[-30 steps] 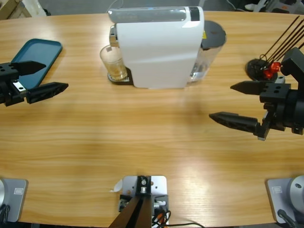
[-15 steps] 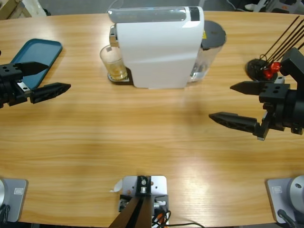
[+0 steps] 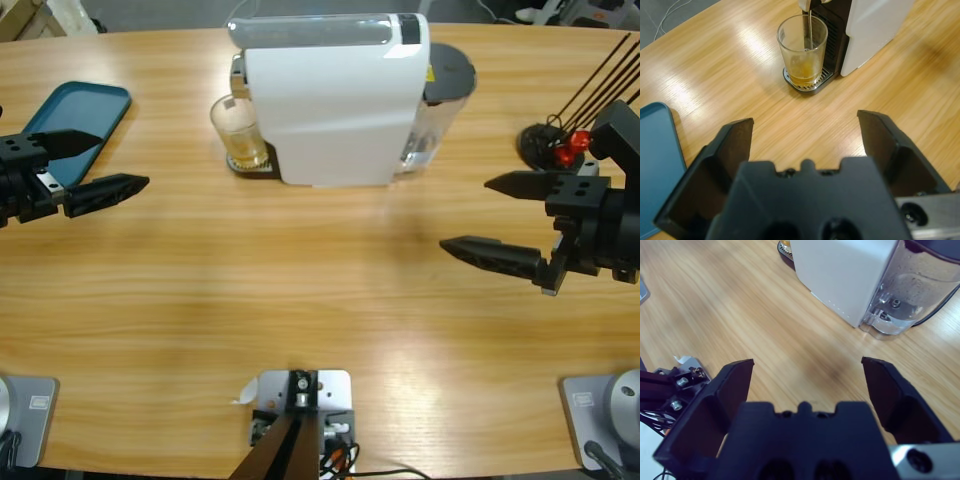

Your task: Pour coffee

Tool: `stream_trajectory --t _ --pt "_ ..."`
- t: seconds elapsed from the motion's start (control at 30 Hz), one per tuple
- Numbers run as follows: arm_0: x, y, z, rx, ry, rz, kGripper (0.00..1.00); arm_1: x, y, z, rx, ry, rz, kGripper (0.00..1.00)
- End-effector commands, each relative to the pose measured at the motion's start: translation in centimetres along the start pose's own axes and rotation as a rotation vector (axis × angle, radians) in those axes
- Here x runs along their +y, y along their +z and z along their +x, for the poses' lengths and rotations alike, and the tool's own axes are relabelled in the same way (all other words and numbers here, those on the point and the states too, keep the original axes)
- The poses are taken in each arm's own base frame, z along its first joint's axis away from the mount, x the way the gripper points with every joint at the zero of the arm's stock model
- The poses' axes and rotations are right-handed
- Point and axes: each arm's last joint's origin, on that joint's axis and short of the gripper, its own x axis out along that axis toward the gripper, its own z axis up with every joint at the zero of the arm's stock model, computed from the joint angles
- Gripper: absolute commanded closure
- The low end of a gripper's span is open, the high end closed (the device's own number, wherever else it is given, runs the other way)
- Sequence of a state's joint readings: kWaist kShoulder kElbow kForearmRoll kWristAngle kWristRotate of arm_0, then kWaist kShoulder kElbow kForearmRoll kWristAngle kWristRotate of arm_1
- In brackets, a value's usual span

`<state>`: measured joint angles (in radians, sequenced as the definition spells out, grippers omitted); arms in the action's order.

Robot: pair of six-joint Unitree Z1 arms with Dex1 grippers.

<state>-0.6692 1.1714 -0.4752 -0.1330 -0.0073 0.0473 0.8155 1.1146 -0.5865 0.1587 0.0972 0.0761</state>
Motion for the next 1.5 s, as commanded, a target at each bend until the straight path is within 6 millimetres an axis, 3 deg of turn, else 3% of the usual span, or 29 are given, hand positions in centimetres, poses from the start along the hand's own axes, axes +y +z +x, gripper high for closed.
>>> stream_trajectory --t 0.03,0.77,1.07,1.5 --pt "-0.3 -1.2 1.0 0.059 -0.011 0.007 0.110 -0.1 -0.8 1.0 0.059 0.005 0.017 0.046" --pt "-0.3 -1.2 1.1 0.063 -0.012 0.009 0.108 -0.1 -0.8 1.3 0.070 0.000 0.023 0.043" --pt "-0.3 -1.2 1.1 0.059 -0.012 0.005 0.041 -0.2 -0.9 1.2 0.070 -0.017 0.038 0.000" --pt "-0.3 -0.7 2.2 0.028 -0.011 0.011 0.046 -0.4 -0.7 1.2 0.073 -0.029 0.047 0.000"
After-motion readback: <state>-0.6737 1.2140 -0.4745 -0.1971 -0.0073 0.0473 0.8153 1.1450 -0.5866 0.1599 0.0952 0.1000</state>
